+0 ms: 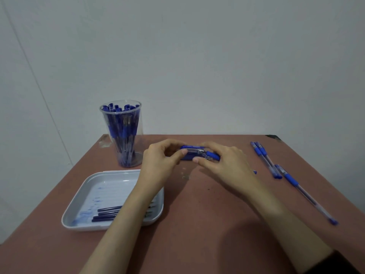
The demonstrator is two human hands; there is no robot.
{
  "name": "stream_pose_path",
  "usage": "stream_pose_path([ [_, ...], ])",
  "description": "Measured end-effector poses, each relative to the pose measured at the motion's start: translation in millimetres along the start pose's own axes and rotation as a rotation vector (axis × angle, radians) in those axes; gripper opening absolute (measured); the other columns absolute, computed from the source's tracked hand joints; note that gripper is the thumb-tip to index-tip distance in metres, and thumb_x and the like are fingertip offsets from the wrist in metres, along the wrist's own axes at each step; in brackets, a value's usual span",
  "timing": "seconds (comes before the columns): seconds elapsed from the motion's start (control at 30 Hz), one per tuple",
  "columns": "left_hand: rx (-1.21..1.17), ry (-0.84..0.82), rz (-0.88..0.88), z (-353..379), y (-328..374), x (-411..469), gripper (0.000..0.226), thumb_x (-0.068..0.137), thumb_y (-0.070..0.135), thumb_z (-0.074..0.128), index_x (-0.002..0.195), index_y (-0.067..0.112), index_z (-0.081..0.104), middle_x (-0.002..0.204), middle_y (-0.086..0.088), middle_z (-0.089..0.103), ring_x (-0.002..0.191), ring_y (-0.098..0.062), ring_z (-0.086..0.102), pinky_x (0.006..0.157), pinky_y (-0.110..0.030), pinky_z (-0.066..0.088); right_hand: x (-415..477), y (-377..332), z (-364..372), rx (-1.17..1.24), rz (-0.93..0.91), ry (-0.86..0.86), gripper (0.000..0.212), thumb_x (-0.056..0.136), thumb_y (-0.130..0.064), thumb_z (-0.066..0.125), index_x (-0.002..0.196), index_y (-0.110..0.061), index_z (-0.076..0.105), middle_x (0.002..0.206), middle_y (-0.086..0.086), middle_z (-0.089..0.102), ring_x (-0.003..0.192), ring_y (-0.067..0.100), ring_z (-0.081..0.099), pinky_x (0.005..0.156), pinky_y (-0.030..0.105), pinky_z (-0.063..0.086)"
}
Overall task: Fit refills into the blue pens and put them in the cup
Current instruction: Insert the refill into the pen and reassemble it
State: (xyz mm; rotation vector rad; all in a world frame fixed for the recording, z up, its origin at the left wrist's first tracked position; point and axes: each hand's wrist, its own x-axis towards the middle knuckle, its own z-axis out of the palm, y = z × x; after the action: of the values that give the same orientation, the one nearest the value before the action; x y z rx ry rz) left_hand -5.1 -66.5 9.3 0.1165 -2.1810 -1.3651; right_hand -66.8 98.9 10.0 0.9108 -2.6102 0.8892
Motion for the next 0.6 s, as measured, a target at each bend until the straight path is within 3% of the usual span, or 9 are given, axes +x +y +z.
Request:
stream_pose_path([
  [0.13,0.178,-0.123,-0.045,0.1,-1.8,-1.0,0.003,0.081,0.023,0.073,0.083,0.025,0.073,0.069,0.012,0.068,0.060,0.008,0.056,0.063,-0.009,0.042,4.1,12.2,-3.9,0.012,0.174,0.013,0.016,0.089,-0.022,0.054,0.105,-0.027,0.053,0.074,-0.001,0.063,0.070,0.023,0.058,0.058,0.034,0.041],
  [0.23,0.292,-0.345,-0.009,4.1,2.3,-6.3,0.008,0.080,0.025,0.073,0.088,0.024,0.075,0.069,0.007,0.069,0.061,0.004,0.056,0.063,-0.013,0.044,4.9,14.4,-5.0,0.082,0.208,0.045,0.012,0.090,-0.015,0.052,0.098,-0.025,0.052,0.079,0.002,0.063,0.072,0.022,0.059,0.065,0.040,0.049],
  [0.4,0.451,-0.540,0.067,5.3,3.9,-8.6,0.015,0.079,0.031,0.075,0.092,0.025,0.076,0.082,0.003,0.072,0.074,-0.004,0.059,0.064,-0.011,0.042,4.3,12.4,-2.9,0.138,0.129,0.084,0.011,0.093,-0.017,0.054,0.100,-0.024,0.058,0.076,-0.006,0.061,0.067,0.014,0.056,0.057,0.027,0.042],
  [0.5,0.475,-0.517,0.065,5.6,3.0,-8.3,0.021,0.079,0.031,0.074,0.098,0.023,0.074,0.081,0.009,0.070,0.067,0.005,0.057,0.063,-0.005,0.041,3.1,11.6,-2.5,0.176,0.086,0.098,0.013,0.091,-0.025,0.061,0.101,-0.031,0.066,0.067,-0.005,0.058,0.062,0.007,0.051,0.059,0.021,0.040],
  [0.6,0.272,-0.272,0.011,7.6,5.5,-5.6,0.026,0.085,0.028,0.067,0.110,0.021,0.070,0.084,0.016,0.065,0.069,0.011,0.056,0.070,-0.005,0.041,3.5,3.6,-3.4,0.454,0.154,0.047,0.009,0.090,-0.023,0.064,0.096,-0.026,0.070,0.064,0.007,0.058,0.054,0.009,0.048,0.056,0.024,0.039],
])
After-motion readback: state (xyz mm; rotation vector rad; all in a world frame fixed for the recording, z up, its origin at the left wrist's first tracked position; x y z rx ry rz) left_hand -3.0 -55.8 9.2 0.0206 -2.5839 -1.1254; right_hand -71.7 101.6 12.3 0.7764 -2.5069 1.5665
